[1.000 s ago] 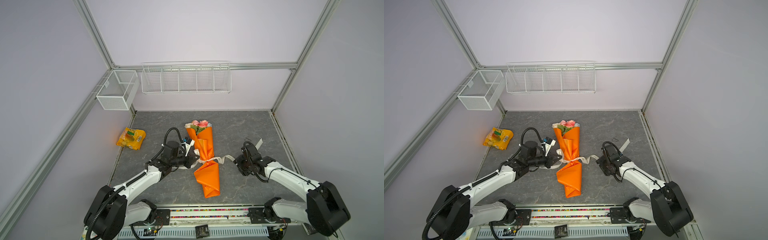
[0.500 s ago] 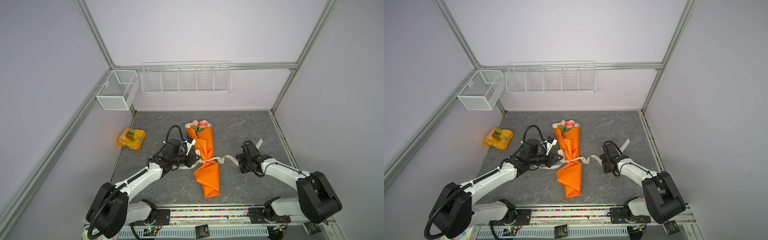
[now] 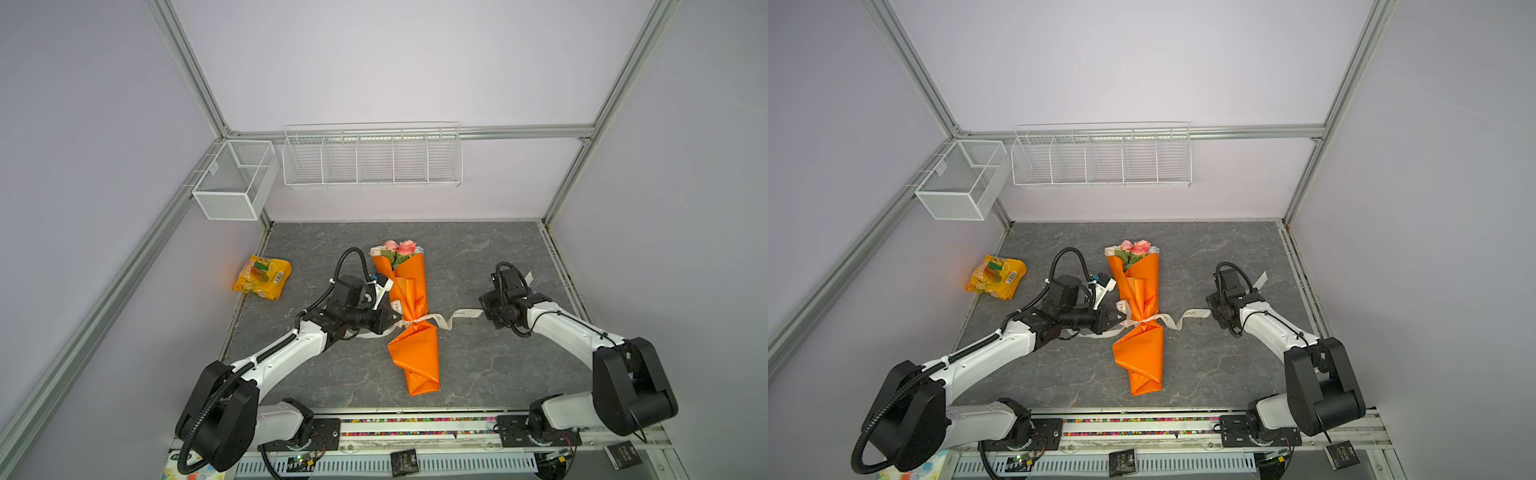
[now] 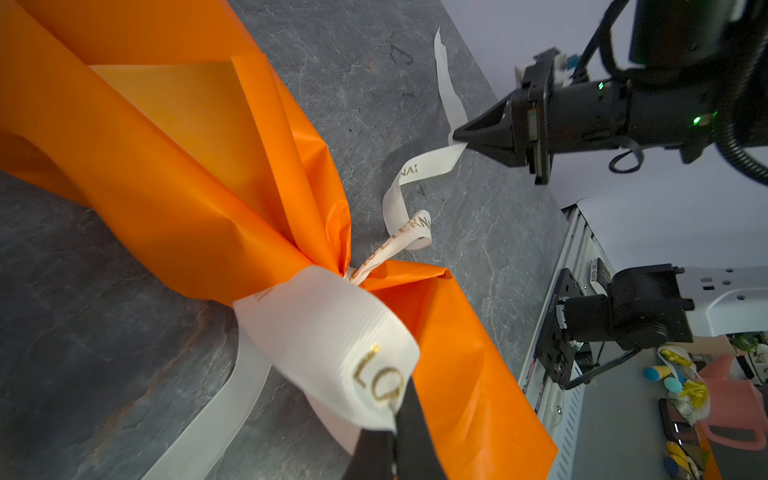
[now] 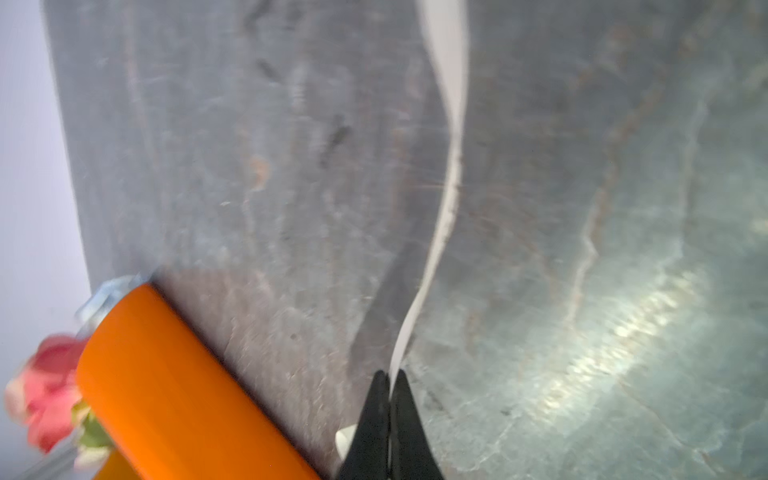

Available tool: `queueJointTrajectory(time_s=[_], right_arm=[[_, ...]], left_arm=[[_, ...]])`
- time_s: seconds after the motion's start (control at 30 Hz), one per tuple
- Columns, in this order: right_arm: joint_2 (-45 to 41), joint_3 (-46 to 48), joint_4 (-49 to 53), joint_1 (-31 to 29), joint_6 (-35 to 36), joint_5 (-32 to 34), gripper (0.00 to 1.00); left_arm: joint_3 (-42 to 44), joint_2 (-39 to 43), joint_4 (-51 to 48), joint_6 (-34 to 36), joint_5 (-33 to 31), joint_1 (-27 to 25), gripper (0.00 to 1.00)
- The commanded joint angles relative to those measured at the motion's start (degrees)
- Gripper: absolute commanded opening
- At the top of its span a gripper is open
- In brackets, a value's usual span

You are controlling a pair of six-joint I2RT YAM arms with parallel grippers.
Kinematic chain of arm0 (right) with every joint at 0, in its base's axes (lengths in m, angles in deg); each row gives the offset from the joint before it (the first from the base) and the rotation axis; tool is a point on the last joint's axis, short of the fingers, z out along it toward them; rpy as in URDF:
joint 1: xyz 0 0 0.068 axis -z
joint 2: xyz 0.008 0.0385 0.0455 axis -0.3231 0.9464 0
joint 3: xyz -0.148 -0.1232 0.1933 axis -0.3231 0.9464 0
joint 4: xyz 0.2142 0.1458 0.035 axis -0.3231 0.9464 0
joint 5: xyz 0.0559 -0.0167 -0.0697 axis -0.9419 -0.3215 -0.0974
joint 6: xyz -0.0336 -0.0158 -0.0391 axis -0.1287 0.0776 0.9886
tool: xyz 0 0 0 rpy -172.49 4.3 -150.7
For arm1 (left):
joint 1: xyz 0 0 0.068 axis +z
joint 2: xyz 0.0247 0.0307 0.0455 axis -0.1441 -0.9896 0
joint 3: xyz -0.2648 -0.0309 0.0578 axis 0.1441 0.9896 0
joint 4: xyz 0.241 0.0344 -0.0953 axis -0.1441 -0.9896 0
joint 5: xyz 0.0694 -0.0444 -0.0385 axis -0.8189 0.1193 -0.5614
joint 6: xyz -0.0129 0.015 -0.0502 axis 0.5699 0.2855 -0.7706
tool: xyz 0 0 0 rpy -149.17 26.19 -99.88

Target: Tie the bouquet of fake flowers

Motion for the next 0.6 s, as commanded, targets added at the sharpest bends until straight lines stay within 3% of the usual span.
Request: queueJointTrajectory(time_s=[0.0, 0.13, 0.37, 0.57], right_arm=[[-0.5, -7.6, -0.6, -0.6, 18.3, -2.7, 0.06], [2.9, -18.5, 3.1, -3.0, 30.7, -12.0, 0.06], [13.0, -41.7, 8.6, -17.0, 45.7, -19.0, 0.06], [31.0, -64.4, 17.2, -26.0, 47.5, -23.2, 0.06]], left_arm=[[-1.7, 1.8, -0.8, 0.4, -0.1, -0.2, 0.0], [0.3, 3.0, 1.8, 1.2, 0.3, -0.2, 0.0], [-0.1, 4.0, -0.9, 4.7, -0.1, -0.2, 0.0], [2.8, 6.3, 1.2, 5.4, 1.7, -0.2, 0.0]])
